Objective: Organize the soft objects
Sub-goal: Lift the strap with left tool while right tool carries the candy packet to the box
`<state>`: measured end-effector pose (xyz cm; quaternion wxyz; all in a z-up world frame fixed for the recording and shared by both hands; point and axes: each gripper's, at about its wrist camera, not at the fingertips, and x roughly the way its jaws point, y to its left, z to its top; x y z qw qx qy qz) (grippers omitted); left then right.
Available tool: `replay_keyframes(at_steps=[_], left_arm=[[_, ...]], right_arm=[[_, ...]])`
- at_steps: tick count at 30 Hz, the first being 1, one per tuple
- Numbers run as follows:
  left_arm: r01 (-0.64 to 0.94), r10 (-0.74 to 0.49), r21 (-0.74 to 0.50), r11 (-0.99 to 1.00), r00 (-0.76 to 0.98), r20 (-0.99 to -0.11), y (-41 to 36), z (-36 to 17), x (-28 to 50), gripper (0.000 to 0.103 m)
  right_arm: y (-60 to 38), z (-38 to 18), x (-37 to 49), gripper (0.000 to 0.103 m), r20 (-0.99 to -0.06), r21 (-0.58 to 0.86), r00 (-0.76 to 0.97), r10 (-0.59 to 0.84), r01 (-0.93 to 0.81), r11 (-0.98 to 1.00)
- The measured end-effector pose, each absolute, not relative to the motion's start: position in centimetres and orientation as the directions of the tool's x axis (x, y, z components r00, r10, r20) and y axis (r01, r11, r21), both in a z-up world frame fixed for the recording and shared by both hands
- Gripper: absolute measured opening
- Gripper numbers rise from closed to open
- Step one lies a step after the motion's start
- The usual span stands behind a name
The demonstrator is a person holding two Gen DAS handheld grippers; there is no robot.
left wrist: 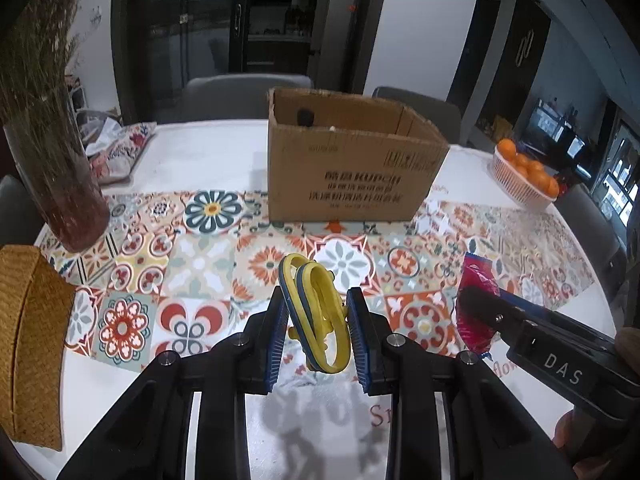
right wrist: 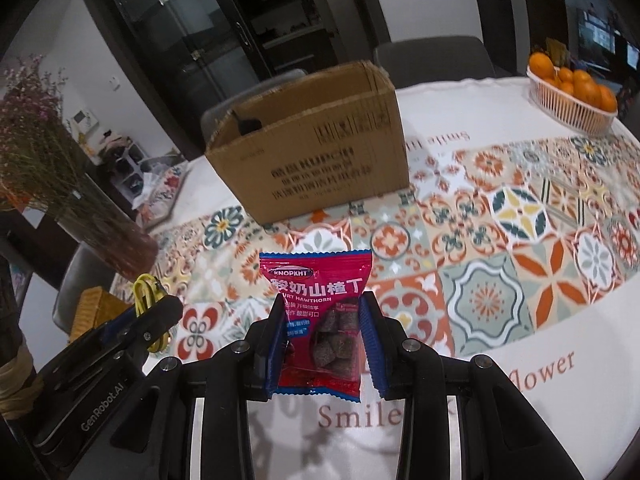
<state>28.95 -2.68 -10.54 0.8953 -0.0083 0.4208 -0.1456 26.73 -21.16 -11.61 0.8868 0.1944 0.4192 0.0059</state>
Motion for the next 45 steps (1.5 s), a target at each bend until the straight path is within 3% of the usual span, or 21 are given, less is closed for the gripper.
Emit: replay_keyframes(at_steps=[25, 45], left_arm=[[0.250, -0.240, -0.066, 0.966, 0.767, -0.596, -5.4, -2.6, 30.1, 0.030], [0.270, -0.242, -0.023, 0.962, 0.819, -0.521, -7.7, 0.6, 37.4, 0.030]], right_arm=[[-23.7, -3.9, 29.5, 0.036, -0.581, 0.314, 0.799, 0.154, 0.045, 0.948], [-25.1, -1.0, 36.4, 0.036, -0.521, 0.286, 0.842, 0.142, 0.016, 0.958]])
